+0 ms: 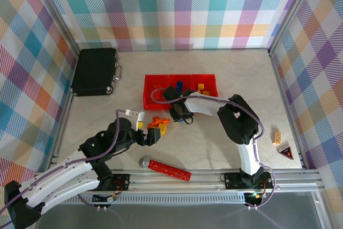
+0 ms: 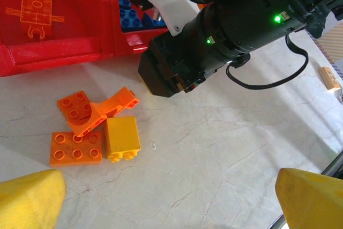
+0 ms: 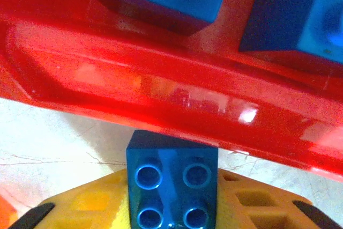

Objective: Sort the legos into containers by color
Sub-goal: Pick up the lego from the center of the table, then place the lego in the container.

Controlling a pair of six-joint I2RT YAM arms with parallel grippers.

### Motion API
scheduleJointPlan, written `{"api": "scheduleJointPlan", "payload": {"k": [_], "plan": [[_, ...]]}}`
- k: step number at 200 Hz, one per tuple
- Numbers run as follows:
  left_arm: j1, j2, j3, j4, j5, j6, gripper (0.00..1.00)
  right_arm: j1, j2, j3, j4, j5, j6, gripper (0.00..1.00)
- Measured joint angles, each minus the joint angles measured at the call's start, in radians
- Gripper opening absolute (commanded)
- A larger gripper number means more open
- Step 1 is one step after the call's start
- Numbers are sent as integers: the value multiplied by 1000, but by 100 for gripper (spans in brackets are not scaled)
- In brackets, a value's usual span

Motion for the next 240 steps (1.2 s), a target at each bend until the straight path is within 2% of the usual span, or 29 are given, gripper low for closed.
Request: {"api": "scheduleJointPlan", "payload": {"k": [59,122,148,192,240], "plan": [[0,0,0,0,0,0,100,0,-45,-24,-43,13,-1,26],[0,0,0,25,-4,0,100,0,-310,-55,-71,-25,-1,26],[0,0,0,37,-5,0,100,0,-359,-32,-79,-43,-5,26],[0,-1,0,48,-5,-1,100,-16,-308,98,-95,-46,-40,26],[0,-48,0,12,-14,-3,100,-93,-76,321,-101,-46,-101,27]]}}
